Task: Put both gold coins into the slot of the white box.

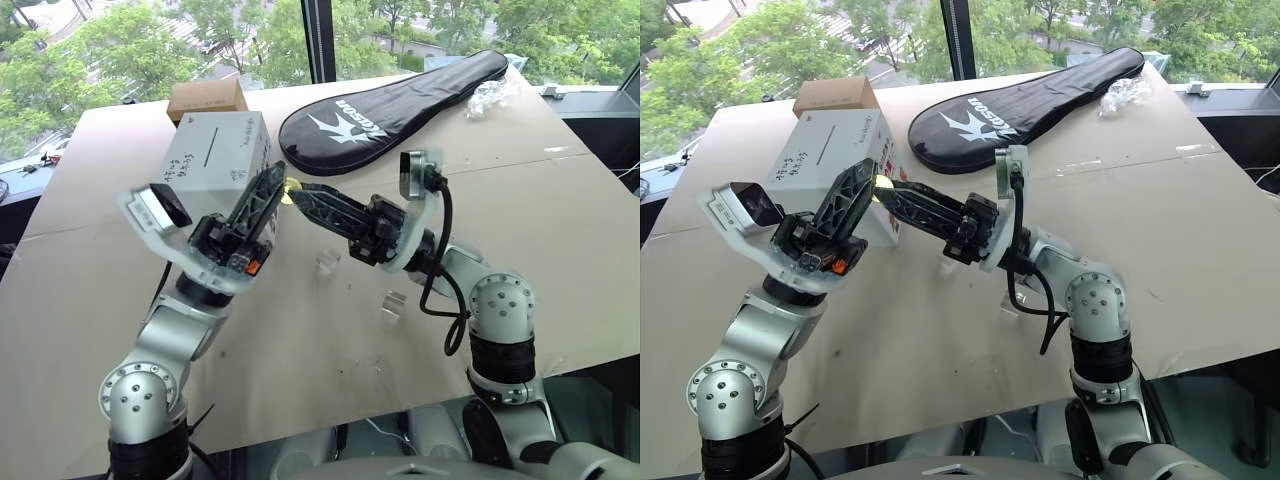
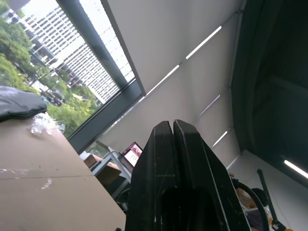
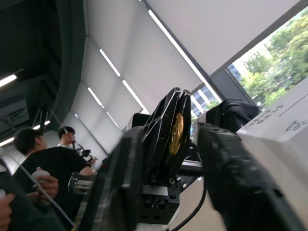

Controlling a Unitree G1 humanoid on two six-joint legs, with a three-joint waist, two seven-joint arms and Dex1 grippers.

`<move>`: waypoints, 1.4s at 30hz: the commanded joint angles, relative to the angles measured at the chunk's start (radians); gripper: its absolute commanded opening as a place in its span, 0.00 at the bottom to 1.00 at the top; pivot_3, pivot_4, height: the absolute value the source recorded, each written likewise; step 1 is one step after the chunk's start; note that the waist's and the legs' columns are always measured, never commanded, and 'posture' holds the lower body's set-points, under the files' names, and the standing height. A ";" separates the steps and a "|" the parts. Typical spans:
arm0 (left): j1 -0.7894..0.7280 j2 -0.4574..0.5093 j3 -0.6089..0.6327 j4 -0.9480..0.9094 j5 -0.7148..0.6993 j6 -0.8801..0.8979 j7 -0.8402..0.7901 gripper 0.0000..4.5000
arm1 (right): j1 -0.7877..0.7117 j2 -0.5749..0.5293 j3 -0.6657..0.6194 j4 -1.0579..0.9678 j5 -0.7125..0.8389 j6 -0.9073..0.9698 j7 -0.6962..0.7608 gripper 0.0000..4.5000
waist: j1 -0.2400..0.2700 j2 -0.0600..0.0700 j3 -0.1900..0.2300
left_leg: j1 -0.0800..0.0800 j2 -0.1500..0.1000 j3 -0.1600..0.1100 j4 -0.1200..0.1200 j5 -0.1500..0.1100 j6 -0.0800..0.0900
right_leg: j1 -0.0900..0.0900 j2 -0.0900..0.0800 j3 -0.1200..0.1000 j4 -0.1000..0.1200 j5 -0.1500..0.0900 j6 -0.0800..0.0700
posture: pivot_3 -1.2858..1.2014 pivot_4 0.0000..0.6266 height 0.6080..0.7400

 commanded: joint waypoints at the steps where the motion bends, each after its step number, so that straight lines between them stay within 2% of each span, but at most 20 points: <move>1: -0.065 0.043 0.063 -0.003 0.049 -0.052 0.055 0.00 | 0.006 -0.113 0.018 -0.017 -0.117 -0.064 0.060 0.58 | 0.003 0.000 0.000 | 0.000 0.000 0.000 0.000 0.000 0.000 | 0.000 0.000 0.000 0.000 0.000 0.000 | 0.52 0.24 1.00; 4: -0.189 0.114 0.105 0.045 0.148 -0.079 0.176 0.00 | 0.014 -0.287 0.084 0.017 -0.331 -0.230 0.207 0.58 | 0.017 0.000 0.000 | -0.001 -0.001 0.000 0.001 0.000 0.000 | 0.000 0.001 -0.001 -0.001 0.000 0.000 | 0.52 0.24 1.00; 6: -0.276 0.212 0.104 0.106 0.277 -0.043 0.257 0.00 | -0.033 -0.362 0.068 0.051 -0.384 -0.306 0.284 0.58 | 0.022 -0.001 0.000 | -0.001 -0.001 0.000 0.001 0.000 0.000 | 0.000 0.000 -0.001 -0.001 0.000 0.000 | 0.52 0.24 1.00; 9: -0.364 0.392 0.019 0.213 0.521 0.098 0.373 0.00 | -0.120 -0.402 0.023 0.079 -0.406 -0.383 0.335 0.58 | 0.013 0.000 0.000 | -0.001 0.000 0.002 0.000 0.000 0.000 | -0.001 0.000 0.002 0.000 0.000 0.000 | 0.52 0.24 1.00; 12: -0.417 0.469 -0.058 0.237 0.677 0.185 0.404 0.00 | -0.160 -0.432 0.009 0.088 -0.416 -0.396 0.370 0.58 | 0.015 0.000 0.000 | -0.003 0.000 0.002 -0.003 0.000 0.000 | -0.004 0.001 0.002 -0.001 0.000 0.000 | 0.52 0.24 1.00; 18: -0.447 0.417 -0.069 0.240 0.746 0.334 0.472 0.00 | -0.188 -0.469 0.019 0.086 -0.441 -0.418 0.442 0.58 | 0.017 -0.001 0.001 | -0.007 0.000 0.000 -0.002 0.000 0.000 | -0.006 -0.001 -0.001 -0.005 0.000 0.000 | 0.52 0.24 1.00; 25: -0.458 0.344 -0.048 0.233 0.820 0.363 0.438 0.00 | -0.168 -0.499 0.022 0.105 -0.460 -0.418 0.485 0.58 | 0.017 -0.001 0.001 | -0.007 0.000 -0.001 -0.001 0.000 0.000 | -0.006 -0.001 -0.001 -0.002 0.000 0.000 | 0.52 0.24 1.00; 42: -0.447 0.328 -0.035 0.260 1.036 0.446 0.366 0.00 | -0.133 -0.501 0.001 0.124 -0.474 -0.435 0.497 0.58 | 0.016 -0.002 0.001 | -0.007 0.000 0.000 0.001 0.000 0.000 | -0.005 -0.001 -0.001 -0.001 0.000 0.000 | 0.52 0.24 1.00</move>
